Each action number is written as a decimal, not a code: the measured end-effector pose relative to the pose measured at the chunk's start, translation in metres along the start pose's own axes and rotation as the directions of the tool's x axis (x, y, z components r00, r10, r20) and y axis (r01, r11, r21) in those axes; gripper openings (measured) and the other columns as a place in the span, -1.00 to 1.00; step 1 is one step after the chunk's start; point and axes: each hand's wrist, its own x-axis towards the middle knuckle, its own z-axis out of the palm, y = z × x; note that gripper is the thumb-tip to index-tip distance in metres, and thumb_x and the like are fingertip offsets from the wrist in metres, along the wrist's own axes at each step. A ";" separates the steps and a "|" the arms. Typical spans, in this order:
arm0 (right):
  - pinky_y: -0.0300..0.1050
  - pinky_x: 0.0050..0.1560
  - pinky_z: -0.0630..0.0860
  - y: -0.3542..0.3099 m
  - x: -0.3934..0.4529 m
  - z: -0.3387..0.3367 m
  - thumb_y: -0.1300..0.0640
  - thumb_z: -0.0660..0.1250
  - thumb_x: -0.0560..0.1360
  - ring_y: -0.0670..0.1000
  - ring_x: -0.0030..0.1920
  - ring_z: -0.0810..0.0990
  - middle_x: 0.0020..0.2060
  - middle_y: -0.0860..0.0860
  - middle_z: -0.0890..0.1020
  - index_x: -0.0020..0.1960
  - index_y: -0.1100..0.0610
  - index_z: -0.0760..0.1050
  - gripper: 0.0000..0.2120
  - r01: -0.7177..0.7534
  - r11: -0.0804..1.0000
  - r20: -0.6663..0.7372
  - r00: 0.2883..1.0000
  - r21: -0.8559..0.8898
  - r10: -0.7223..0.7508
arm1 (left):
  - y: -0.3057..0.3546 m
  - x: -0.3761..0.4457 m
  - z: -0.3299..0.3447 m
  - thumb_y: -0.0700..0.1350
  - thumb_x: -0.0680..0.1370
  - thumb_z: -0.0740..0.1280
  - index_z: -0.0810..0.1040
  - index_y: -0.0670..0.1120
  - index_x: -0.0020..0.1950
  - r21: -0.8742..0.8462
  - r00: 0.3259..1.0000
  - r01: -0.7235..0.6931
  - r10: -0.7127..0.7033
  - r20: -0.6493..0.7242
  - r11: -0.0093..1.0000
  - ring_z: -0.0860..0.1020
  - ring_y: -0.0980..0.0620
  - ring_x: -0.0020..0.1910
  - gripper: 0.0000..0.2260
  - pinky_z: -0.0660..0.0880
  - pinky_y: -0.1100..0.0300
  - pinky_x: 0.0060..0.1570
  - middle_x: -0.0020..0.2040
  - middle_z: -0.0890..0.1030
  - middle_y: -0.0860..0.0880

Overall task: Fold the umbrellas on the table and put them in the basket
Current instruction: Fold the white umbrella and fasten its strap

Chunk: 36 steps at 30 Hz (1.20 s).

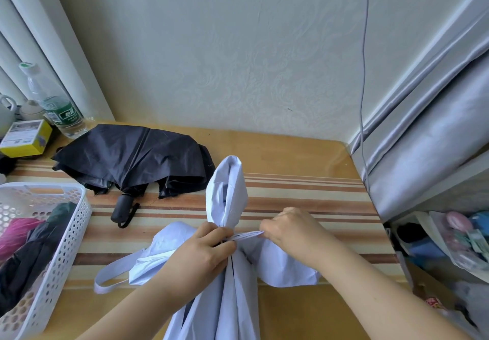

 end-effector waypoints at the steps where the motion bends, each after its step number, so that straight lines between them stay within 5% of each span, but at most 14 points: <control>1: -0.19 -0.36 0.24 0.000 -0.002 0.001 0.12 0.55 0.29 0.07 -0.49 0.34 -0.56 -0.02 0.39 -0.36 0.07 0.45 -0.74 -0.035 0.999 0.024 0.999 0.029 0.034 | 0.000 -0.001 0.000 -0.17 0.49 0.18 0.58 -0.06 -0.12 -0.008 1.000 0.001 -0.001 -0.007 1.000 0.38 0.03 -0.09 -0.83 0.51 0.23 -0.23 0.05 0.49 0.04; 4: -0.06 -0.04 0.36 -0.002 -0.004 -0.004 -0.05 0.29 0.52 0.06 -0.06 0.54 -0.15 -0.01 0.65 -0.04 0.05 0.57 -0.81 -0.136 0.960 0.060 0.990 0.243 0.125 | -0.002 0.000 -0.001 -0.11 0.59 0.12 0.51 -0.02 -0.02 -0.039 1.000 0.000 -0.001 -0.019 0.999 0.39 0.04 -0.05 -0.83 0.48 0.26 -0.15 0.10 0.45 0.07; 6: -0.03 0.00 0.41 -0.013 -0.002 -0.005 -0.04 0.27 0.52 0.03 -0.01 0.52 -0.06 -0.04 0.64 0.06 0.04 0.58 -0.78 -0.135 0.922 0.033 0.991 0.363 0.132 | -0.003 0.002 -0.002 -0.03 0.66 0.01 0.46 0.02 0.04 -0.057 1.000 -0.008 0.008 -0.016 0.998 0.40 0.05 -0.05 -0.77 0.43 0.29 -0.09 0.11 0.44 0.09; 15: -0.04 -0.19 0.28 -0.023 0.000 -0.008 -0.05 0.18 0.62 0.07 -0.14 0.45 -0.18 0.03 0.50 -0.03 0.09 0.43 -0.79 -0.238 0.935 0.177 0.964 0.262 0.196 | -0.002 0.002 -0.005 0.04 0.67 0.00 0.47 0.07 0.03 -0.181 0.999 0.047 -0.045 0.014 0.982 0.41 0.08 -0.06 -0.74 0.40 0.32 -0.03 0.07 0.56 0.11; 18: 0.01 -0.14 0.40 -0.027 -0.001 -0.014 -0.01 0.21 0.61 0.08 -0.13 0.46 -0.19 0.00 0.49 -0.10 0.04 0.35 -0.84 -0.269 0.905 0.211 0.955 0.329 0.207 | -0.004 0.003 -0.006 0.04 0.65 0.03 0.48 0.09 -0.01 -0.250 0.994 0.114 -0.109 0.034 0.962 0.40 0.12 -0.05 -0.76 0.31 0.46 0.04 0.05 0.58 0.15; 22: -0.04 -0.14 0.44 -0.037 -0.002 -0.013 0.02 0.27 0.55 0.02 -0.08 0.50 -0.14 -0.08 0.55 0.03 -0.01 0.48 -0.92 -0.284 0.831 0.183 0.958 0.477 0.223 | -0.005 0.005 -0.008 -0.08 0.58 0.15 0.44 0.09 -0.05 -0.278 0.980 0.201 -0.194 0.054 0.939 0.35 0.15 -0.08 -0.89 0.25 0.51 0.03 -0.01 0.49 0.21; 25: -0.06 -0.25 0.33 -0.048 -0.001 -0.008 0.10 0.22 0.59 0.02 -0.20 0.44 -0.31 -0.11 0.45 -0.19 -0.01 0.46 -0.82 -0.285 0.809 0.207 0.957 0.515 0.205 | 0.000 0.004 -0.007 -0.15 0.57 0.12 0.37 0.04 0.02 -0.247 0.982 0.189 -0.175 0.077 0.950 0.32 0.15 -0.08 -0.89 0.29 0.38 -0.01 -0.03 0.44 0.20; 30: -0.23 -0.17 0.43 -0.039 -0.006 -0.019 -0.05 0.31 0.54 -0.17 -0.23 0.49 -0.24 -0.18 0.57 0.01 -0.03 0.60 -0.85 -0.351 0.727 0.336 0.926 0.590 0.174 | 0.006 -0.003 -0.003 -0.18 0.54 0.14 0.42 0.03 0.16 -0.136 0.992 0.085 -0.070 0.107 0.987 0.35 0.09 -0.02 -0.76 0.33 0.32 0.07 0.10 0.42 0.14; 33: -0.21 0.05 0.47 -0.012 -0.001 -0.030 0.04 0.29 0.57 -0.17 -0.03 0.52 -0.03 -0.15 0.59 0.19 -0.04 0.56 -0.79 -0.341 0.766 0.117 0.936 0.545 0.333 | 0.009 -0.006 0.000 -0.26 0.50 0.27 0.46 0.00 0.09 -0.141 0.995 0.033 -0.019 0.098 0.989 0.36 0.06 0.01 -0.77 0.34 0.31 0.07 0.14 0.41 0.09; 36: -0.11 0.27 0.33 0.009 0.013 -0.030 0.22 0.27 0.57 0.01 0.24 0.39 0.20 -0.03 0.50 0.31 0.03 0.47 -0.67 -0.183 0.916 -0.064 0.973 0.357 0.220 | 0.017 -0.010 0.001 -0.33 0.39 0.43 0.53 -0.02 0.04 -0.149 0.991 0.046 -0.027 0.129 0.988 0.38 0.03 0.02 -0.69 0.41 0.30 -0.02 0.20 0.36 -0.03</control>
